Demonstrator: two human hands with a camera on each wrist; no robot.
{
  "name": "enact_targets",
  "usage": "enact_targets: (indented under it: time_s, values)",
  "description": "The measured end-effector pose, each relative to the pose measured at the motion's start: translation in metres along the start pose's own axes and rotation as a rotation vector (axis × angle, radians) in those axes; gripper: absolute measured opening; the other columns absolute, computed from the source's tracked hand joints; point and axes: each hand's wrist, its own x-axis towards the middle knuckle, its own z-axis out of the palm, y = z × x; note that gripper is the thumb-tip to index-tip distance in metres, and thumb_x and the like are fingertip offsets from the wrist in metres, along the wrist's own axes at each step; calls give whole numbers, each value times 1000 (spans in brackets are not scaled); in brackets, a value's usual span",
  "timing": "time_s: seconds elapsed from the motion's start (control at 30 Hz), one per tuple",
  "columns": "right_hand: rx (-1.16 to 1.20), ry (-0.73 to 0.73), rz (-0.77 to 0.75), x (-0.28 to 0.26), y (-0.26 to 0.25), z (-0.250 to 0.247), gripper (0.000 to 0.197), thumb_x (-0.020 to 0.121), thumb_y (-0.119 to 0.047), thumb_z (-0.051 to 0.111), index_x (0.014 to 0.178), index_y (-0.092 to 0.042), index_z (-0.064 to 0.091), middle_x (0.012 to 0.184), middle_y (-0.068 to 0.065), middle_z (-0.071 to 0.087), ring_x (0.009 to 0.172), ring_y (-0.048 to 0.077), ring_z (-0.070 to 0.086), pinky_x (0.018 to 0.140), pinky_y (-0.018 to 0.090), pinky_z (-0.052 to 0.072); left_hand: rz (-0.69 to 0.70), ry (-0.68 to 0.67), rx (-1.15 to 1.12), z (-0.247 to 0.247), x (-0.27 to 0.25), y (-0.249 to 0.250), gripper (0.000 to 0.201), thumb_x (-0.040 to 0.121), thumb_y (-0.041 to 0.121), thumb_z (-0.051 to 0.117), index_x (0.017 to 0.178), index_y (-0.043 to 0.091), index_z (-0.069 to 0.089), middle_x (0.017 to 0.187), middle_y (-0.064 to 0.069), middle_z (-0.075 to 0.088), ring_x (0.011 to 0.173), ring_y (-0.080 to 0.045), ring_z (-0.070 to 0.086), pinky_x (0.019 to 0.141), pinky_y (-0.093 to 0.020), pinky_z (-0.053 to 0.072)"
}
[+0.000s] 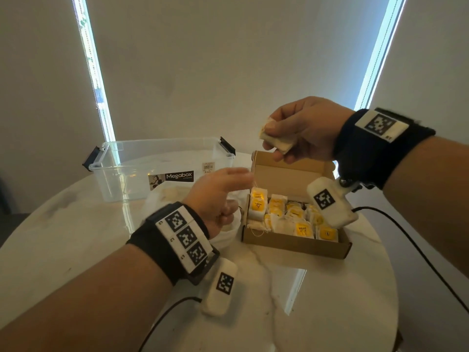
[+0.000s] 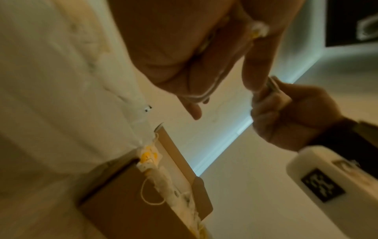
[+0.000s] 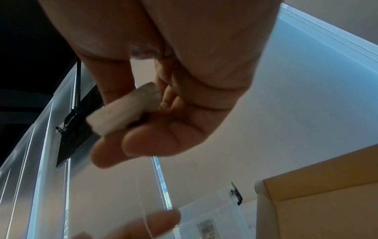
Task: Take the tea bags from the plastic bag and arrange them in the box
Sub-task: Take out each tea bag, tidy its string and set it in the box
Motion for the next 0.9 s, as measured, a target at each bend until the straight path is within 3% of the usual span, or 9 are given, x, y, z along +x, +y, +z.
enact_targets:
  time_s: [0.1, 0.2, 0.3, 0.43, 0.5, 0.6, 0.77, 0.83, 0.9]
  values:
    - [8, -32, 42, 1, 9, 11, 11, 94, -12, 65, 104, -7, 66, 94, 13, 76, 77, 27, 74, 65, 35, 61, 98, -12, 111, 11, 1, -1, 28, 87, 19, 73, 114, 20, 68, 102, -4, 76, 42, -9, 32, 36, -19, 27]
    - [-54, 28, 55, 4, 18, 22, 5, 88, -15, 73, 91, -11, 72, 89, 7, 73, 84, 24, 67, 75, 35, 56, 143, 6, 147, 19, 1, 0, 4, 92, 10, 67, 92, 11, 71, 88, -13, 75, 43, -12, 31, 38, -20, 24]
    - [-22, 95, 77, 4, 24, 30, 5, 84, -16, 76, 87, -11, 76, 93, 9, 72, 85, 25, 59, 78, 36, 49, 122, 39, 99, 18, 3, -1, 11, 95, 5, 59, 99, 5, 69, 90, -14, 76, 42, -11, 31, 37, -19, 24]
    - [70, 109, 91, 4, 32, 34, 6, 87, -13, 74, 89, -7, 76, 81, 11, 70, 66, 18, 59, 67, 30, 50, 42, -69, -164, 13, -2, -2, 30, 90, 19, 50, 113, 3, 62, 107, -17, 73, 41, -9, 28, 35, -18, 23]
    - [68, 108, 82, 5, 36, 34, 7, 87, -12, 74, 91, -6, 76, 75, 8, 72, 58, 14, 61, 61, 27, 50, 72, -42, -105, 13, 0, -3, 29, 94, 31, 56, 109, 7, 63, 102, -14, 74, 41, -9, 30, 36, -18, 24]
    - [-18, 111, 79, 11, 38, 29, 12, 86, -19, 76, 93, -10, 77, 79, 6, 76, 59, 14, 66, 59, 28, 50, 156, 97, 108, 12, 7, -7, 23, 92, 27, 68, 101, 6, 69, 95, -20, 70, 42, -9, 35, 36, -22, 29]
    - [-388, 32, 1, 16, 41, 23, 13, 83, -39, 77, 87, -26, 78, 73, -10, 75, 60, 5, 63, 64, 28, 49, 187, 100, 267, 12, 8, -10, 14, 91, 22, 70, 91, 8, 71, 56, 3, 55, 42, -12, 35, 40, -23, 29]
    - [-469, 8, -27, 18, 42, 23, 12, 84, -38, 77, 79, -27, 78, 63, -11, 71, 53, 1, 59, 64, 26, 49, 128, 97, 256, 11, 9, -11, 15, 89, 21, 72, 93, 7, 70, 67, -10, 60, 44, -13, 34, 39, -22, 28]
    - [-546, 21, -44, 22, 42, 21, 14, 86, -38, 76, 76, -28, 78, 57, -12, 68, 49, -2, 57, 63, 24, 46, 59, 111, 263, 7, 11, -13, 22, 84, 24, 78, 97, 8, 70, 89, -26, 68, 44, -12, 35, 38, -22, 29]
